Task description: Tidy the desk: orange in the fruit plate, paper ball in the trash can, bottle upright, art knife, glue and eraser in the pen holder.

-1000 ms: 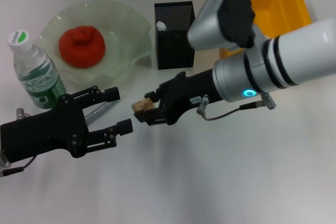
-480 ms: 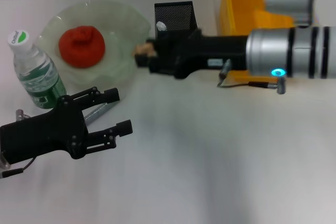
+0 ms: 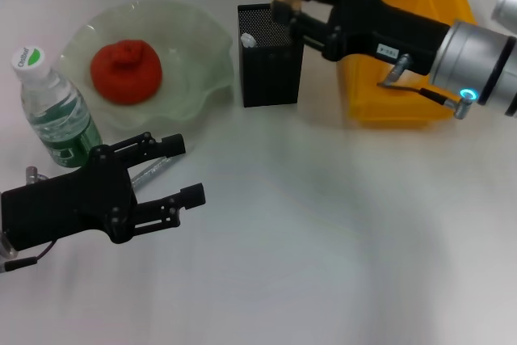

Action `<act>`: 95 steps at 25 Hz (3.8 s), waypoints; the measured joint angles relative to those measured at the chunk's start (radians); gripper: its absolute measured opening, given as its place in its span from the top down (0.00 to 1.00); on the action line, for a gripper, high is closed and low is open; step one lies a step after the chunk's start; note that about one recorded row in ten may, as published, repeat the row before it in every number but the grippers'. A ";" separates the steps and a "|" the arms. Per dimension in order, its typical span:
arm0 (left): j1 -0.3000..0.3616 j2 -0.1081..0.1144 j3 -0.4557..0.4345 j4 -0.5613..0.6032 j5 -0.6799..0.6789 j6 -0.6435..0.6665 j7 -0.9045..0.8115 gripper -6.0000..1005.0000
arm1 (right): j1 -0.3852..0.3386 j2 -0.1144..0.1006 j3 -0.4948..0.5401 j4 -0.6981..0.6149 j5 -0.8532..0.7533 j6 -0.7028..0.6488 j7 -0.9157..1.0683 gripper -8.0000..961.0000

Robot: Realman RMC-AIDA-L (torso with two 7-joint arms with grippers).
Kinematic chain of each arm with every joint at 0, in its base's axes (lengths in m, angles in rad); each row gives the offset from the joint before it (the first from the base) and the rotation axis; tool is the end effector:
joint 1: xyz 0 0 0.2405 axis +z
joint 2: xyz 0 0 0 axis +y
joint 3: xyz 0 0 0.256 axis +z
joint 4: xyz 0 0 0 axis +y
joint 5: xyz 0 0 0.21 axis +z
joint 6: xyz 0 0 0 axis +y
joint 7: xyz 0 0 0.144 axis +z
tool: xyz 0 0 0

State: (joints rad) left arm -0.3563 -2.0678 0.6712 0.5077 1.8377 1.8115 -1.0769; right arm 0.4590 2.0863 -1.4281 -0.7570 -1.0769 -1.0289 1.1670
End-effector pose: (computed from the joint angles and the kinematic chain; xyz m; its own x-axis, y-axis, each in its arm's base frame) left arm -0.2849 0.2540 -0.0004 0.6790 0.2115 0.7030 0.3761 -0.9226 -0.0858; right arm 0.1858 0.3716 -0.0319 0.7077 -0.0811 -0.7019 -0.4477 -0.8200 -0.3566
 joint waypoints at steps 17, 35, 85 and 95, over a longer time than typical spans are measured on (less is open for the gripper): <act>-0.019 0.000 -0.001 0.000 0.000 -0.008 0.000 0.22 | 0.149 0.004 -0.060 0.291 0.266 0.111 -0.424 0.52; -0.029 0.000 -0.001 0.000 0.000 -0.029 0.000 0.22 | 0.192 0.006 -0.120 0.300 0.270 0.233 -0.403 0.52; -0.005 0.008 -0.022 0.012 -0.055 0.013 -0.010 0.23 | -0.095 -0.019 -0.103 -0.070 -0.084 -0.300 0.110 0.41; 0.002 0.010 -0.045 0.023 -0.055 0.016 -0.016 0.23 | -0.162 -0.004 0.011 -0.028 -0.272 -0.551 0.092 0.41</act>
State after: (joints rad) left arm -0.3548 -2.0576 0.6262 0.5303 1.7825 1.8273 -1.0924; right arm 0.2969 2.0824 -1.4173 -0.7850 -1.3488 -1.5798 1.2589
